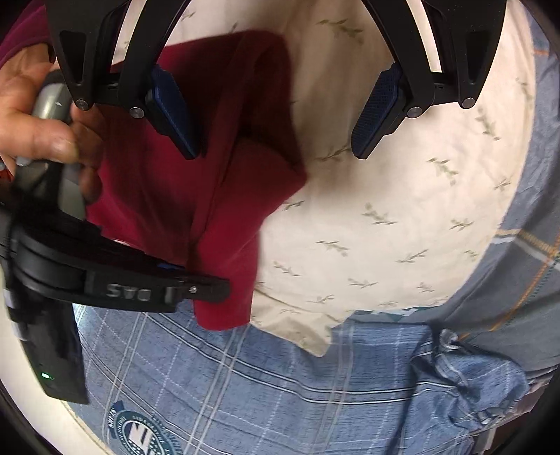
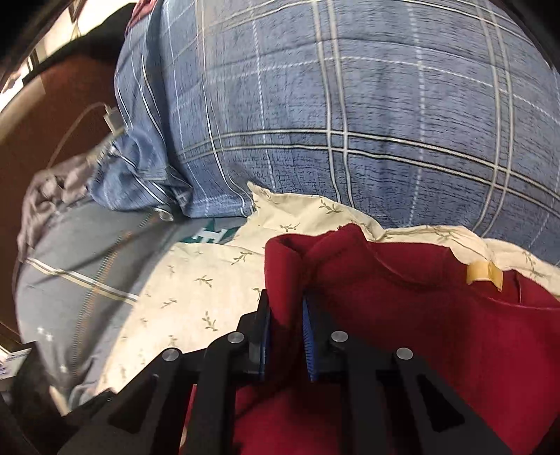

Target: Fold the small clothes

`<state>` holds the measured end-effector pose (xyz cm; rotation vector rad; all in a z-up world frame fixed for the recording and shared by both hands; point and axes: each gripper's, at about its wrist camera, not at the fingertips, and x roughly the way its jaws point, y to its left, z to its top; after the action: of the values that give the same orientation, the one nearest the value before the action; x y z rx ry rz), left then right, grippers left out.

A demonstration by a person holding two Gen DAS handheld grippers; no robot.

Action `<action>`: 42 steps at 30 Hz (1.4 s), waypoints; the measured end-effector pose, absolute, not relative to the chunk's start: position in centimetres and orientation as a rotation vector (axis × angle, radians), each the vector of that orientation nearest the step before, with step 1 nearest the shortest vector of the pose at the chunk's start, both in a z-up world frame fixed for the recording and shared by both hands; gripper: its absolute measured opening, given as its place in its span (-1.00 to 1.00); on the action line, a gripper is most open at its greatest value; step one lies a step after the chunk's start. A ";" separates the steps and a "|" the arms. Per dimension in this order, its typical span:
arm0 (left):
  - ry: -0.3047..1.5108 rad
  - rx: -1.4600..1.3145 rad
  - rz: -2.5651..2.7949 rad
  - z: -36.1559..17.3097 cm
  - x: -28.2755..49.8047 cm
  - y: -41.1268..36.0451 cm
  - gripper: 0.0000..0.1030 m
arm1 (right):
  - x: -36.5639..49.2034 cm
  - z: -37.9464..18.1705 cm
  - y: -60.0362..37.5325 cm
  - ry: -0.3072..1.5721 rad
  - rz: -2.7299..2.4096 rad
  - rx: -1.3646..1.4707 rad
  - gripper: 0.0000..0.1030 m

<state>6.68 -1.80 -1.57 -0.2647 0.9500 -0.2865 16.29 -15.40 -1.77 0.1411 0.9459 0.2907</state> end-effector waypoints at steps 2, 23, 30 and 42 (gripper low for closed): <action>0.942 -0.269 -0.303 -1.8 7.0 -2.2 0.67 | 16.2 -1.5 -16.1 0.946 0.293 0.158 -0.71; 0.915 -0.178 -0.351 -1.0 6.6 -3.5 -0.43 | 18.8 -4.5 -12.9 1.079 0.335 0.193 0.55; 0.921 -0.169 -0.345 -0.9 6.5 -3.1 -0.36 | 18.4 -4.8 -13.5 1.049 0.261 0.066 -0.44; 0.921 -0.122 -0.270 -1.5 6.7 -3.2 0.39 | 17.4 -4.2 -17.6 1.044 0.340 0.294 -0.63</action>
<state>6.74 -3.16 -1.54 -0.1221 0.9212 -0.2698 17.44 -17.59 -4.16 0.2936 1.0436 0.3397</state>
